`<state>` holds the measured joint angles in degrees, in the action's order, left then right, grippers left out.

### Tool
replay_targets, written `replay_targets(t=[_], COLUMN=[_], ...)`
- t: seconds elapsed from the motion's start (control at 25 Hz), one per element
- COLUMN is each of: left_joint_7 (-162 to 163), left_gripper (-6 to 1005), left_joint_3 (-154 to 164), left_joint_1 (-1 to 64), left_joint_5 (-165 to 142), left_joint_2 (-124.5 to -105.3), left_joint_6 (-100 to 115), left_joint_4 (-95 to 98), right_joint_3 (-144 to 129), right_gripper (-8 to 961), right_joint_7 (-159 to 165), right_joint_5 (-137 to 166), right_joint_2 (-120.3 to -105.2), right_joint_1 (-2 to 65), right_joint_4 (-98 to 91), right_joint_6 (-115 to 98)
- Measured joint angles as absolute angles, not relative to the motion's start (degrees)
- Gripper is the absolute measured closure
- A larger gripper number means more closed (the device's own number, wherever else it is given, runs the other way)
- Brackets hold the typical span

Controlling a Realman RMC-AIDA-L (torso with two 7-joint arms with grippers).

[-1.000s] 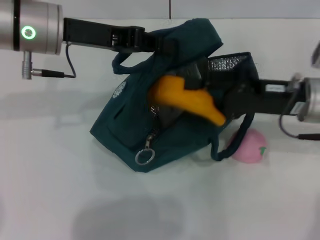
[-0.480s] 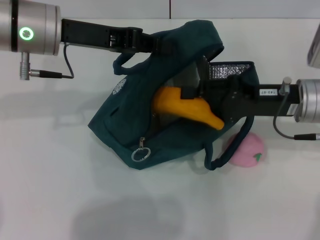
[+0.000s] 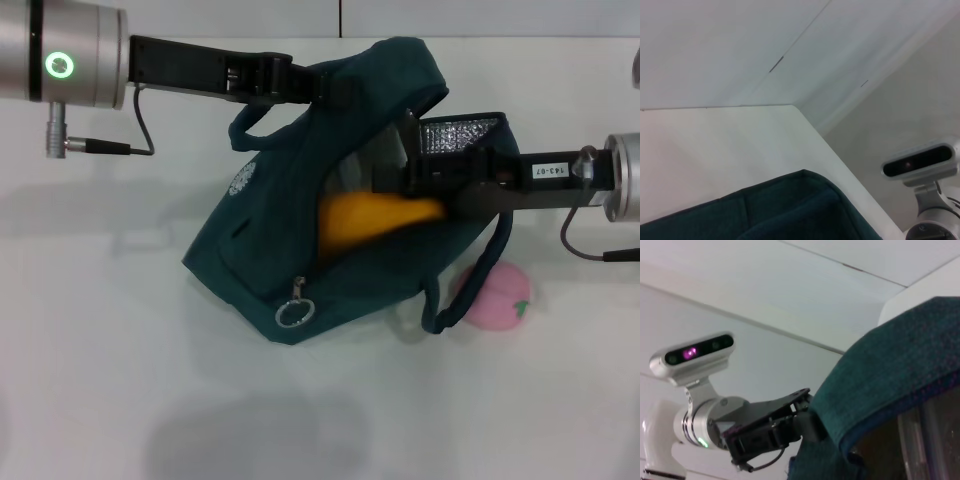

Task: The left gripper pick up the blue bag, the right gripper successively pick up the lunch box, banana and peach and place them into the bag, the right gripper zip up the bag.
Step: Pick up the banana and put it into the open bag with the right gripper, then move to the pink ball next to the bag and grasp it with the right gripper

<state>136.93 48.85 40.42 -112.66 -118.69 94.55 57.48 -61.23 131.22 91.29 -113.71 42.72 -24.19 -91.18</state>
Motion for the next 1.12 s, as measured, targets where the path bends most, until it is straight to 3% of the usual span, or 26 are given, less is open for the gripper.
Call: replay_targets(t=[0.08,0.36,0.64,0.72,0.88,1.0,1.12], left_joint_7=[136.9,137.1,136.9,137.0,137.2,137.2,137.3], left_gripper=[912,912,911,911,911,911,910], left_joint_3=[48.8,48.7,48.3,48.3,48.2,48.2,48.2], left_joint_1=[40.4,40.4,39.9,39.6,38.9,38.5,39.0], left_joint_5=[-112.7,-112.6,-111.7,-111.6,-111.5,-111.5,-111.7], left_joint_2=[-118.78,-119.11,-119.05,-118.92,-118.66,-118.34,-118.16], left_joint_6=[94.5,94.4,93.5,93.3,93.2,93.1,92.4], left_joint_4=[57.5,57.1,55.5,55.3,55.3,55.2,54.7], right_joint_3=[-61.3,-60.0,-46.7,-41.3,-39.7,-40.1,-42.8], right_gripper=[480,235,99,85,128,201,249], right_joint_7=[129.6,125.3,107.3,103.7,104.0,104.7,105.4], right_joint_5=[91.4,90.2,87.0,87.1,90.0,100.5,112.5], right_joint_2=[-113.59,-112.38,-111.37,-109.85,-109.23,-112.13,-114.90], right_joint_1=[42.9,42.8,37.9,31.2,22.2,14.6,11.6], right_joint_4=[-24.9,-26.2,-32.7,-43.3,-60.4,-79.6,-91.7], right_joint_6=[-91.2,-91.9,-113.1,-121.1,-119.2,-110.9,-106.2])
